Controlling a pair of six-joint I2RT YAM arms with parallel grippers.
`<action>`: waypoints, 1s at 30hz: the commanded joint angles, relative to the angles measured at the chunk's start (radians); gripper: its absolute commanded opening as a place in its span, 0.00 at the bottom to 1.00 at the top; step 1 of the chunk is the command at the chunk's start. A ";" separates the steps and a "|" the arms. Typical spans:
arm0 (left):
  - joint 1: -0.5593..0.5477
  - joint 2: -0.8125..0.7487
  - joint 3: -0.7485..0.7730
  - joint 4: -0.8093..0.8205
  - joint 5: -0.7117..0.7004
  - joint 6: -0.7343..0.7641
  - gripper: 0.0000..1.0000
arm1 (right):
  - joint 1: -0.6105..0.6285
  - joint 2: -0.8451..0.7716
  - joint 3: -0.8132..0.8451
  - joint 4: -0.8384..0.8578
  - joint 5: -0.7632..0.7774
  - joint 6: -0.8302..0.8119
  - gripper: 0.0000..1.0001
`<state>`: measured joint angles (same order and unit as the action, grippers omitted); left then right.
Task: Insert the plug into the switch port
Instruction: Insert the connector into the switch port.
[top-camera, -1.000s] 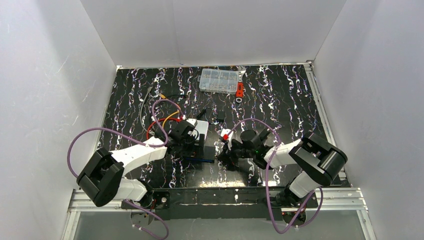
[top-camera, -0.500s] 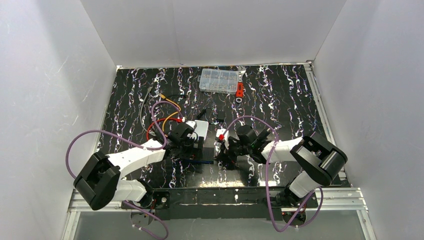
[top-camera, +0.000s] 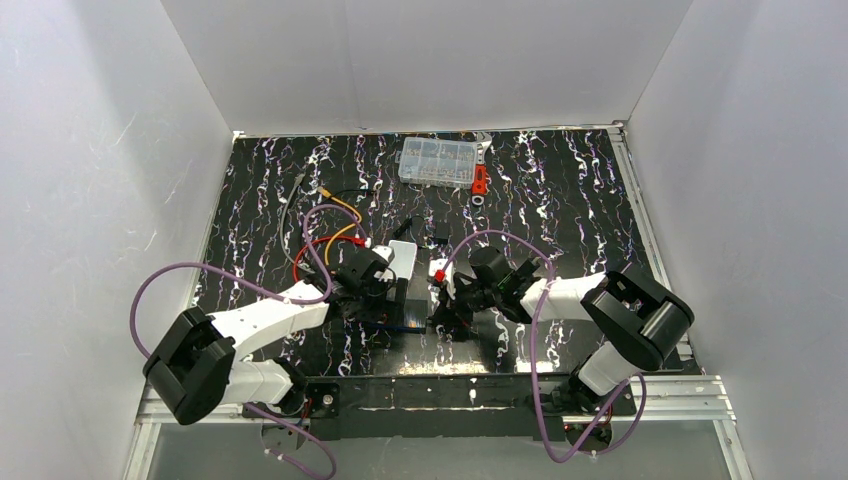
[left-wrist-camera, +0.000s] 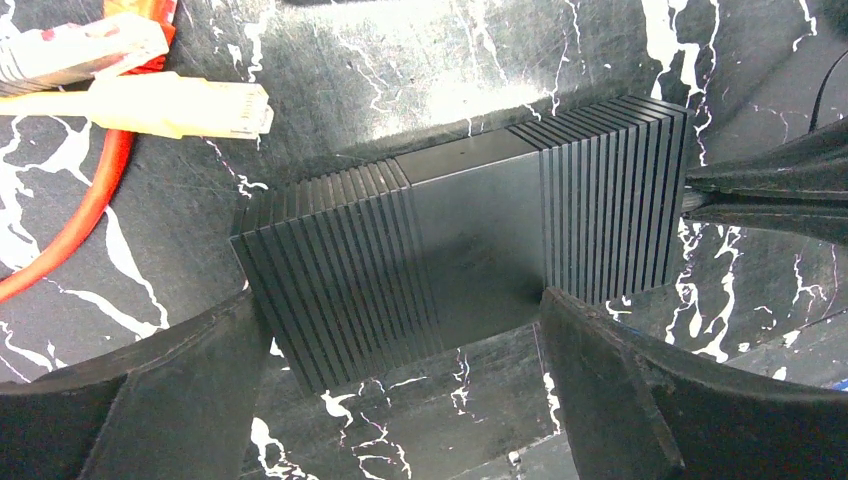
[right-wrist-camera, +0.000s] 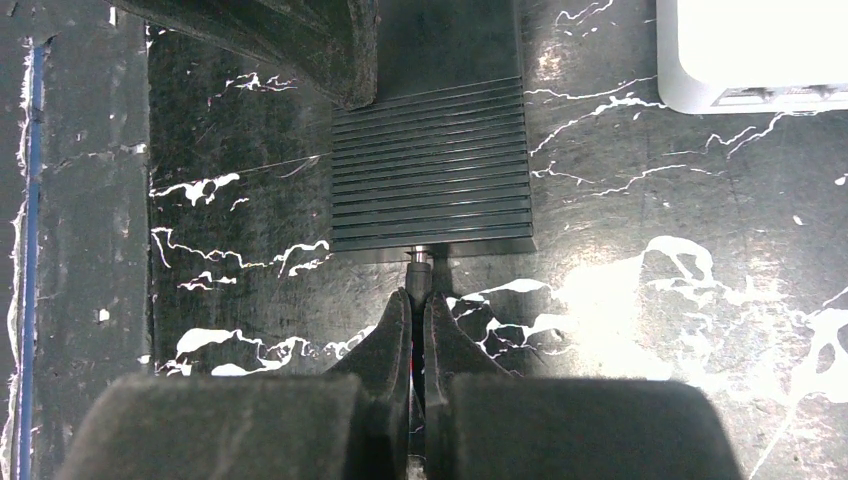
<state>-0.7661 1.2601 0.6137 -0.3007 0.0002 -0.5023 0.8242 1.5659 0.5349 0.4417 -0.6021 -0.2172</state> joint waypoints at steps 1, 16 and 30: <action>-0.089 0.018 -0.042 0.063 0.235 -0.010 0.94 | 0.066 0.010 0.131 0.319 -0.150 -0.003 0.01; -0.119 -0.018 -0.045 0.081 0.254 -0.025 0.94 | 0.079 0.003 0.148 0.333 -0.125 0.017 0.01; -0.120 -0.077 -0.003 0.008 0.191 -0.016 0.98 | 0.079 -0.118 0.051 0.073 -0.059 0.119 0.01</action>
<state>-0.8393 1.1945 0.5926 -0.3697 0.0060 -0.4980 0.8737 1.5266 0.5456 0.3353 -0.6091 -0.1545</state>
